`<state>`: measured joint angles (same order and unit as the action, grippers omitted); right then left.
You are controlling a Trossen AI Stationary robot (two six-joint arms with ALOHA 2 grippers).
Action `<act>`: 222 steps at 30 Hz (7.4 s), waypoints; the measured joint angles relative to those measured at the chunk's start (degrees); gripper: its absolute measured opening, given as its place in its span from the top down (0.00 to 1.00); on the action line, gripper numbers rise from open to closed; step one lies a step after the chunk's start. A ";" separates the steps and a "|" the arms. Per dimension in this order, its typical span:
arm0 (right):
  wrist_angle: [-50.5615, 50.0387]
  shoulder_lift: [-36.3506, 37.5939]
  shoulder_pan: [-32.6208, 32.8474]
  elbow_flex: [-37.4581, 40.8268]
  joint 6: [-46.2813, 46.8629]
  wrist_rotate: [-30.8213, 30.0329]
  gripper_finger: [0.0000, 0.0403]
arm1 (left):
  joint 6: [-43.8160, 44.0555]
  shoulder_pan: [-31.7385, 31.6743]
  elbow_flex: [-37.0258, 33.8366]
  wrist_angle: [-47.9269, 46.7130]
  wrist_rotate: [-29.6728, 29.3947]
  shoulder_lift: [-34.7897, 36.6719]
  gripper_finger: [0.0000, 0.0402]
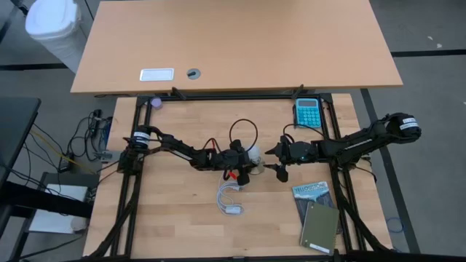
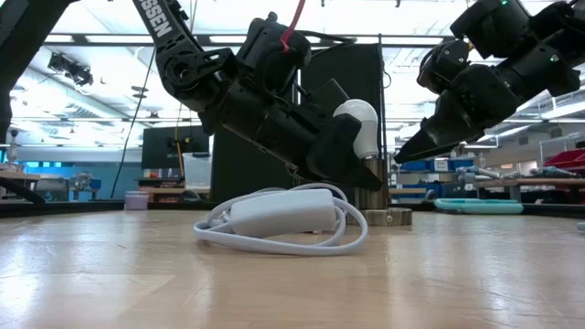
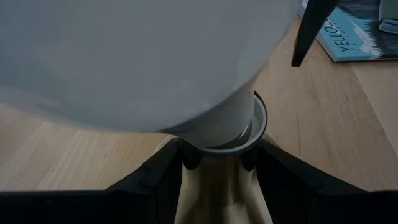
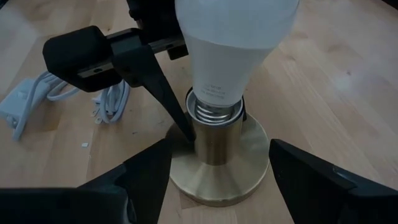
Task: Screw lightbulb
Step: Insert the lightbulb into the desk lamp
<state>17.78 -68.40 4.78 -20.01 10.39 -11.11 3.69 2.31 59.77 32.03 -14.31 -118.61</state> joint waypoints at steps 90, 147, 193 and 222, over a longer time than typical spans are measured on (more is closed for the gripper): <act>33.19 -17.33 -3.34 1.79 -3.10 3.94 0.33 | -0.03 -0.02 -0.02 0.00 -0.04 0.00 0.53; 31.61 -24.19 3.75 -3.85 5.23 -14.54 0.59 | 8.61 0.90 -0.07 -0.46 -11.34 -0.04 0.53; 11.53 -9.70 1.30 -3.78 -1.30 -7.84 0.31 | 7.02 0.96 -0.02 0.48 -10.10 0.00 0.53; -13.50 -13.00 -6.93 -20.88 -7.33 6.42 0.35 | 5.07 1.29 -0.02 1.28 -5.54 -0.04 0.53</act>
<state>4.28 -81.41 -2.15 -40.89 3.06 -4.70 8.76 3.60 59.75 33.32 -19.84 -118.65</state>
